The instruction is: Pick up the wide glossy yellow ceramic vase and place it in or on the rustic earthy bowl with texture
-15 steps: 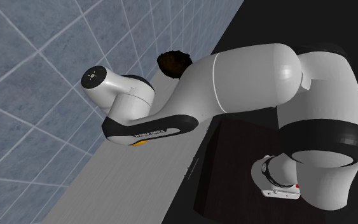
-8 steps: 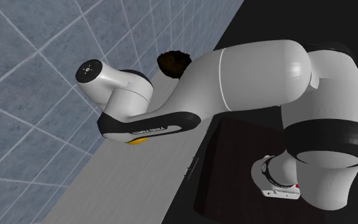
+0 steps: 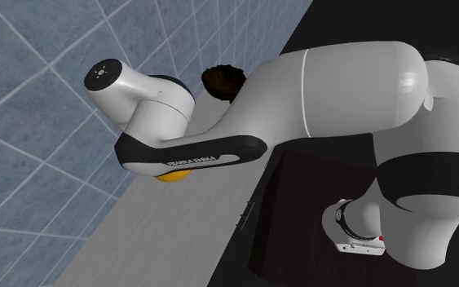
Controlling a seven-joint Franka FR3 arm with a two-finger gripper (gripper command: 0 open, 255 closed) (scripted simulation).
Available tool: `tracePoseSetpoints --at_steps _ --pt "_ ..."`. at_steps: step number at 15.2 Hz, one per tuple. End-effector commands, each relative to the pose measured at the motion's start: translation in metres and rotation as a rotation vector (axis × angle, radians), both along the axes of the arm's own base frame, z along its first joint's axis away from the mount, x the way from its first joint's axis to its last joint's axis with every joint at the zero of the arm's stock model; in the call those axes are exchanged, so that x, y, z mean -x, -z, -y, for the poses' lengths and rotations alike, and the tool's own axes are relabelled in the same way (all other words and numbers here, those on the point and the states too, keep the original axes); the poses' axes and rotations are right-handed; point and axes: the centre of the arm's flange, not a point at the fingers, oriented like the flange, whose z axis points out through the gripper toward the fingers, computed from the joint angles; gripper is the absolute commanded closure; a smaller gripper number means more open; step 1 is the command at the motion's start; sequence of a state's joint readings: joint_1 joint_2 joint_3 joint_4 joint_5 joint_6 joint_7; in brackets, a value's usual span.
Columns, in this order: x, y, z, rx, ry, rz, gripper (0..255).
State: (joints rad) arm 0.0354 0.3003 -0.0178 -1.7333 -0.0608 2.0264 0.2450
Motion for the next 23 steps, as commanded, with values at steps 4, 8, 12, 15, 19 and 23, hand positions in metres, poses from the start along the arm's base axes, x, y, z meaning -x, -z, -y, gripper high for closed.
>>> tracePoseSetpoints --at_steps 4,8,12,15,19,23 --pt "-0.001 -0.027 0.001 0.000 0.000 0.000 255" --pt "-0.001 -0.048 0.001 0.000 0.000 0.000 255" --pt "-0.001 -0.069 0.001 0.000 0.000 0.000 255" --pt "-0.001 -0.085 0.001 0.000 0.000 0.000 255" --pt "-0.001 -0.106 0.001 0.000 0.000 0.000 255" --pt "0.006 -0.113 0.039 0.000 0.000 0.000 255"
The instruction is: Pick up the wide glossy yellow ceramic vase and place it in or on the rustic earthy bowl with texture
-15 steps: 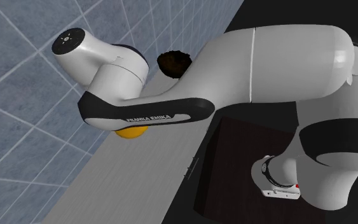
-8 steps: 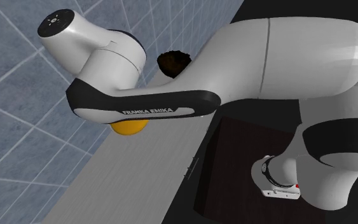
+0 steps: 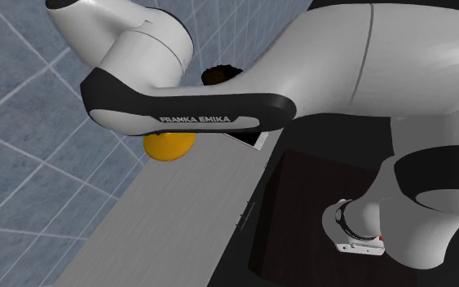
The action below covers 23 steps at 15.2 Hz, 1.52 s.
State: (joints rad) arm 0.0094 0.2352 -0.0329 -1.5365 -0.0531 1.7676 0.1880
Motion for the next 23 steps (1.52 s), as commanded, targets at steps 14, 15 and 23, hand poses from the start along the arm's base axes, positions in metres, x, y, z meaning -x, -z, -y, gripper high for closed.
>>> tracePoseSetpoints --at_steps 14,15,23 --pt "0.034 -0.022 0.194 0.000 0.000 0.000 255" --pt "0.036 -0.024 0.206 0.000 0.000 0.000 255" --pt "0.055 -0.037 0.309 0.000 0.000 0.000 255"
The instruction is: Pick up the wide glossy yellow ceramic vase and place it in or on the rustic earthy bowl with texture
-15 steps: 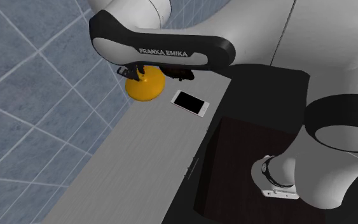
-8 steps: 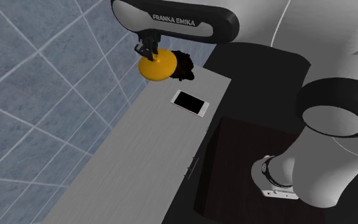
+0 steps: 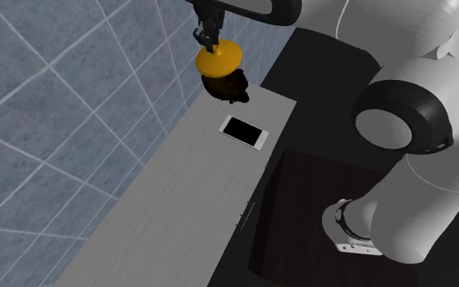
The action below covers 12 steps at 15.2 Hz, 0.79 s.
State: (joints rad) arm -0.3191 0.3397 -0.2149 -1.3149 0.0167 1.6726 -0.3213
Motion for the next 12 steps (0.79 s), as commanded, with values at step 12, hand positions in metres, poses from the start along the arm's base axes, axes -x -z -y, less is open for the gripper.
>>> tracePoseSetpoints --at_steps 12 --pt "0.009 0.041 0.046 0.000 -0.002 0.000 255"
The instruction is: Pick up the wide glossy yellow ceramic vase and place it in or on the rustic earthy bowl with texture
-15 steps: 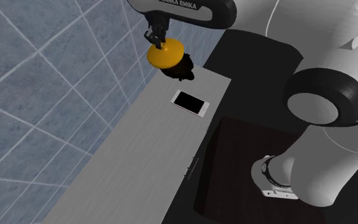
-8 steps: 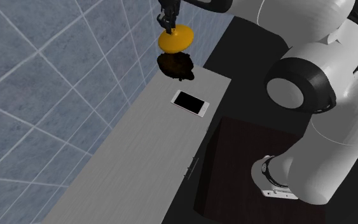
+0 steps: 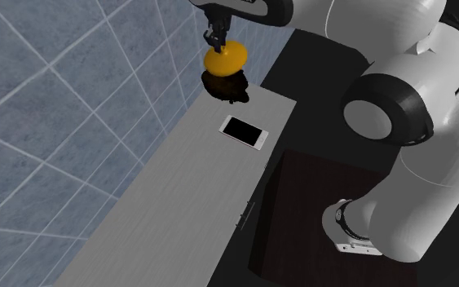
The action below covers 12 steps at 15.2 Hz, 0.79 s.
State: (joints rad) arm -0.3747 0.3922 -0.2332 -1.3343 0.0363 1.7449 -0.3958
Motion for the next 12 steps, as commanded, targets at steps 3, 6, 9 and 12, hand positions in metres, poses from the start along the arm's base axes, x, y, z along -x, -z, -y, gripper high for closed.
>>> tracePoseSetpoints --at_steps 3,6,9,12 --pt "0.001 0.020 -0.001 0.001 0.000 0.001 255" --pt "0.001 0.036 -0.001 0.001 0.000 0.001 255" --pt "0.001 0.052 -0.001 0.001 0.000 0.001 255" --pt "0.001 0.072 -0.001 0.001 0.000 0.001 255"
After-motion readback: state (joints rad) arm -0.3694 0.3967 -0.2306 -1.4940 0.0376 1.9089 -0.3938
